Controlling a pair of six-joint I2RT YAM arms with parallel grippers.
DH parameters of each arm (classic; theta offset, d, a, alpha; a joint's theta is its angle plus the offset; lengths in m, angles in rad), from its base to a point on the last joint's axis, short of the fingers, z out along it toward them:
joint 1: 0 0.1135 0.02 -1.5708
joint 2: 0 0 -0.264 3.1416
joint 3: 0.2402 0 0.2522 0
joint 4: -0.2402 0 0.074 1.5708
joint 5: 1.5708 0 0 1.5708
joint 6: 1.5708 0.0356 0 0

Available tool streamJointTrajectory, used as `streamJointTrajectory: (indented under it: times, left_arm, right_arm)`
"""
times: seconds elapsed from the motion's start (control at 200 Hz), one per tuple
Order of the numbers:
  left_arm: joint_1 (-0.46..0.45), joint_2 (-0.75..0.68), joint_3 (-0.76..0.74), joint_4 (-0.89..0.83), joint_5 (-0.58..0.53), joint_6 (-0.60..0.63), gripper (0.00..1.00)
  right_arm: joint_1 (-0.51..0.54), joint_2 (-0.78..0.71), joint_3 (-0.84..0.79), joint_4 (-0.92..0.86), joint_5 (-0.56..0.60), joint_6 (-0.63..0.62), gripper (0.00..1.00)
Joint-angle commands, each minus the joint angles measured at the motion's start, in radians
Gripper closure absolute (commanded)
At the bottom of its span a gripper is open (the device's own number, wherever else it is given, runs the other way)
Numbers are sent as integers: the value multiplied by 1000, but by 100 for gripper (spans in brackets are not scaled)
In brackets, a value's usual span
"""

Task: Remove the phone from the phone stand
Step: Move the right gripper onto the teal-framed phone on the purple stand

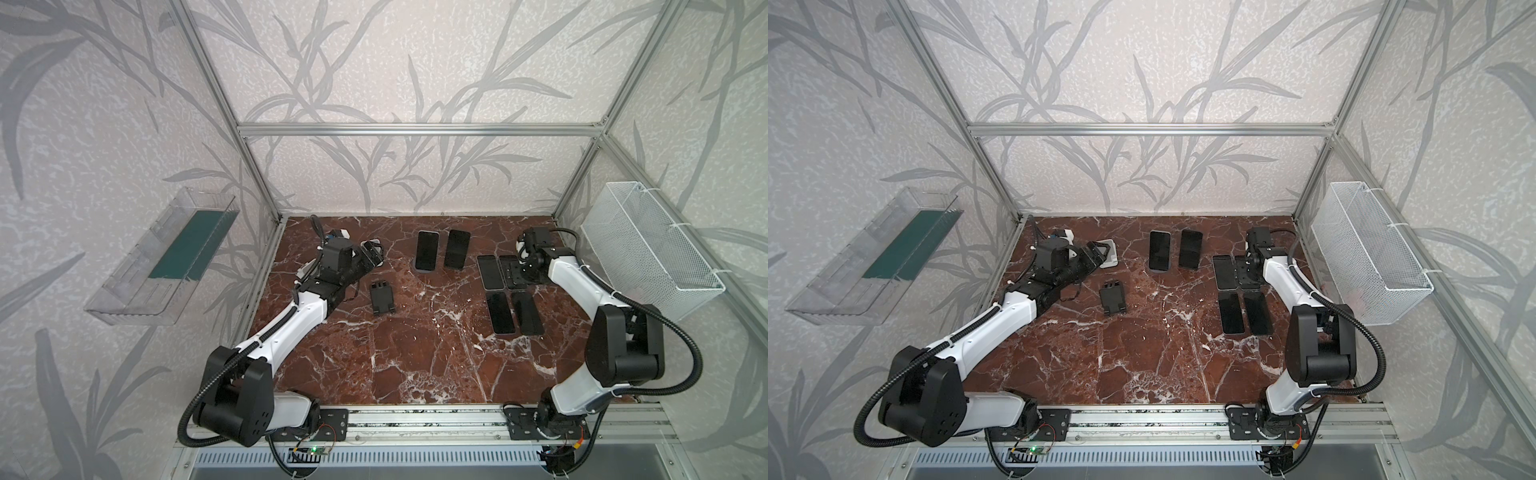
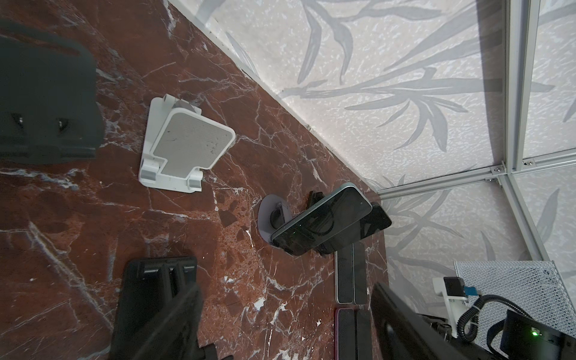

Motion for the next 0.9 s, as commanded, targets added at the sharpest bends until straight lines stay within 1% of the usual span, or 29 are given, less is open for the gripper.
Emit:
streamJointTrajectory:
  times: [0.0, 0.095, 0.195, 0.265, 0.335, 0.42, 0.505, 0.55, 0.64, 0.69, 0.755, 0.895]
  left_arm:
    - [2, -26, 33, -6, -16, 16, 14]
    - [4, -33, 35, -15, -27, 26, 14]
    - [16, -40, 35, -7, -19, 22, 14]
    - [26, -37, 34, -13, -31, 32, 14]
    - [34, -34, 34, -17, -48, 50, 14]
    - [43, -34, 39, -31, -58, 63, 14]
    - [55, -32, 40, -26, -56, 71, 14]
    - [62, -31, 36, -27, -56, 66, 14]
    - [67, -25, 36, -21, -48, 69, 14]
    - [75, -16, 36, -15, -29, 55, 14]
    - [82, -4, 33, 1, 5, 28, 14]
    - [79, 21, 35, 17, 59, -12, 15]
  right_arm:
    - [98, -13, 87, -84, 149, 73, 16]
    - [180, -12, 136, -85, 192, 142, 16]
    - [268, -10, 129, -28, 154, 279, 16]
    - [345, -5, 110, 43, 209, 353, 16]
    - [409, 2, 101, 116, 258, 381, 15]
    - [460, 11, 122, 167, 313, 403, 13]
    - [485, 25, 137, 224, 325, 419, 9]
    - [493, 37, 154, 228, 318, 420, 5]
    - [504, 65, 179, 235, 338, 428, 2]
    - [505, 73, 198, 234, 332, 428, 2]
    - [504, 134, 231, 219, 325, 436, 2]
    - [520, 194, 295, 206, 329, 451, 0]
